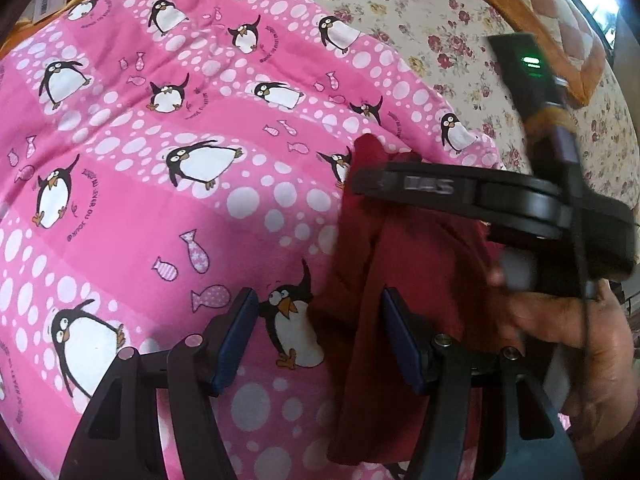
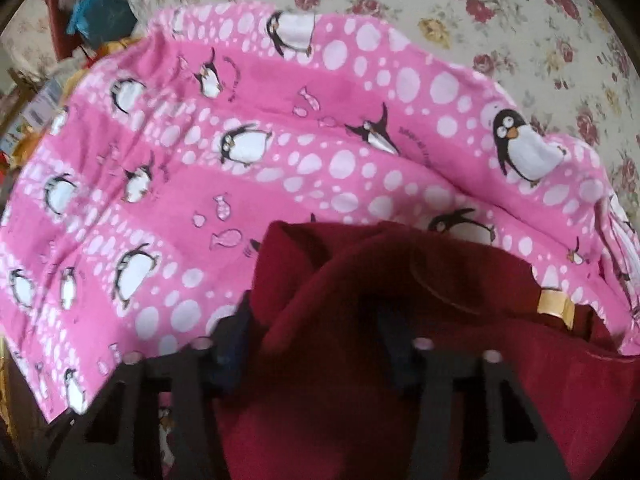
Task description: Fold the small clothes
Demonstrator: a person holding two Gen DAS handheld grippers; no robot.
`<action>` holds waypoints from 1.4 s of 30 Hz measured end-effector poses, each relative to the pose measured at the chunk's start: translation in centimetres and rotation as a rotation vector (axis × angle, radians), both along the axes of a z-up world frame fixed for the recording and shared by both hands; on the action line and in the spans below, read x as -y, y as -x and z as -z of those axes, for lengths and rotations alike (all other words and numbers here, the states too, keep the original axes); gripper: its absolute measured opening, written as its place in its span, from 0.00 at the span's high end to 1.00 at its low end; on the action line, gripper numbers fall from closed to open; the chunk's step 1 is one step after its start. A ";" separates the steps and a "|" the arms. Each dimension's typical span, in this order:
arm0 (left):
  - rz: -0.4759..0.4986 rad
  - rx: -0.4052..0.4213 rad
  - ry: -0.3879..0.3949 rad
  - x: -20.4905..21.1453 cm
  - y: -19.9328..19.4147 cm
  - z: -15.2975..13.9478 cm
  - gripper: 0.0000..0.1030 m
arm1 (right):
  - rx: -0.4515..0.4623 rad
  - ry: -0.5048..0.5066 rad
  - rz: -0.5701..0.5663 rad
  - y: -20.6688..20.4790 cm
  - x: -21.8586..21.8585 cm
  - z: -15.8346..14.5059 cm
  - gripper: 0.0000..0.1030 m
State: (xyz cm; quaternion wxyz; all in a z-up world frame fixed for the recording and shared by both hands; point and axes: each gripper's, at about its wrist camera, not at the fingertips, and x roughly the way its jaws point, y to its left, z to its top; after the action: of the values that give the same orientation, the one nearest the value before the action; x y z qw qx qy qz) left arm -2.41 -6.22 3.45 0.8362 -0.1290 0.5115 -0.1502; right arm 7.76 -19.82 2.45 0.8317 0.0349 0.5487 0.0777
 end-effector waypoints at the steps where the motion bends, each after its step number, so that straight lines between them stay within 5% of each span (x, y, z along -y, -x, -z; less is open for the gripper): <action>1: 0.006 -0.002 0.004 0.1 0.0 0.0 0.58 | 0.004 -0.031 -0.016 0.3 0.5 -0.5 0.77; 10: 0.106 0.003 0.060 1.8 0.7 0.0 0.59 | 0.070 -0.186 -0.002 1.8 3.6 -4.1 0.84; 12: 0.125 -0.008 0.094 1.9 0.7 0.1 0.84 | 0.076 -0.197 0.002 2.1 4.0 -4.3 0.85; 17: 0.145 -0.034 0.170 2.0 1.1 -0.3 1.00 | 0.089 -0.213 0.013 2.9 5.1 -5.0 0.85; 31: 0.325 0.028 0.252 10.6 6.1 -7.8 1.00 | 0.204 -0.214 0.082 9.5 13.8 -12.0 0.87; 42: 0.445 0.005 0.236 20.6 9.0 -8.4 1.00 | 0.238 -0.224 0.245 15.7 25.1 -12.8 0.87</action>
State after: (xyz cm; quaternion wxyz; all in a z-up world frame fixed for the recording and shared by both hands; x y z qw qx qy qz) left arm -11.41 -26.81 11.80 0.7629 -0.1098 0.5041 -0.3896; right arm -7.93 -44.95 15.25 0.8849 0.1844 0.4259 0.0401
